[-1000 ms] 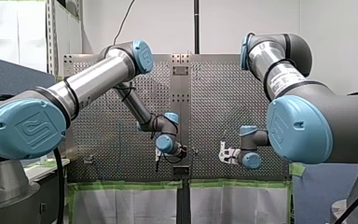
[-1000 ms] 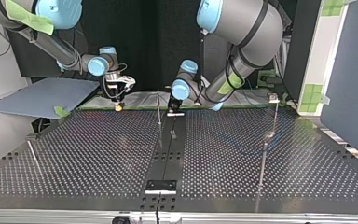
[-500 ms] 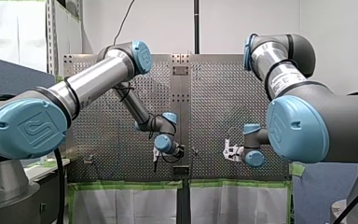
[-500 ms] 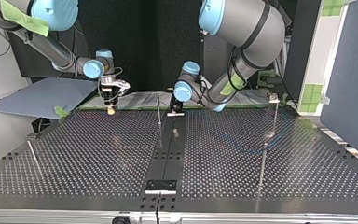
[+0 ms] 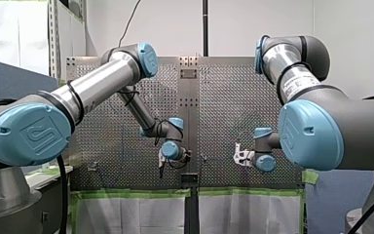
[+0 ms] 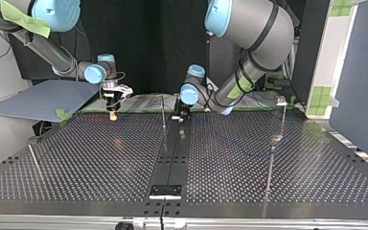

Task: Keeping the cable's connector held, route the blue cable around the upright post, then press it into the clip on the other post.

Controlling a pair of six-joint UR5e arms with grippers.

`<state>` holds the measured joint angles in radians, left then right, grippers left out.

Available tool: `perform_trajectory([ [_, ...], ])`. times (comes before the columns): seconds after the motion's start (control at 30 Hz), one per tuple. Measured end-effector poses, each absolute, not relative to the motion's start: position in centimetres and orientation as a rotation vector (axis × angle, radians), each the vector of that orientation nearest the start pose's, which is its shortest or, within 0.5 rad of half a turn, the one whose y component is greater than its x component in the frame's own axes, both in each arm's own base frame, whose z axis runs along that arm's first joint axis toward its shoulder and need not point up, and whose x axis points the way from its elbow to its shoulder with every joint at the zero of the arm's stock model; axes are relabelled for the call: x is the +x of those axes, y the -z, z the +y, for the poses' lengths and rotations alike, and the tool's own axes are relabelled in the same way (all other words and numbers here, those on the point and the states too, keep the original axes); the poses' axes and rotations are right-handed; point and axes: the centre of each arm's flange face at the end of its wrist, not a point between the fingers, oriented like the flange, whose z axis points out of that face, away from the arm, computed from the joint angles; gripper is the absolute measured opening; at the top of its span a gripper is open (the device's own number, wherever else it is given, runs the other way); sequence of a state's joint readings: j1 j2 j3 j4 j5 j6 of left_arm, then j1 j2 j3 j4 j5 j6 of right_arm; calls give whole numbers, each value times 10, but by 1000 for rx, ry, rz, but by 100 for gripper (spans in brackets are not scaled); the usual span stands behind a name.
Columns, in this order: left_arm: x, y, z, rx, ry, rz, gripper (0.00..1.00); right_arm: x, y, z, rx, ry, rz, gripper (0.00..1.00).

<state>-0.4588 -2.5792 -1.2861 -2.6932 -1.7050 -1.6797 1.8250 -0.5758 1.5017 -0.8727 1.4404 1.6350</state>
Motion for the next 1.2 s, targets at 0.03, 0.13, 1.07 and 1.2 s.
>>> perform_trajectory([
  [0.03, 594, -7, -427, 226, 270, 1833, 0, 314, 24, -627, 1510, -1504, -1096, 0],
  [0.13, 595, -8, -428, 219, 265, 1822, 0, 315, 22, -629, 1509, -1509, -1092, 0],
  [1.07, 575, -3, -430, 320, 101, 1895, 100, 319, 22, -629, 1521, -1512, -1094, 0],
  [1.2, 567, -6, -431, 342, 80, 1930, 100, 319, 22, -628, 1525, -1509, -1097, 0],
])
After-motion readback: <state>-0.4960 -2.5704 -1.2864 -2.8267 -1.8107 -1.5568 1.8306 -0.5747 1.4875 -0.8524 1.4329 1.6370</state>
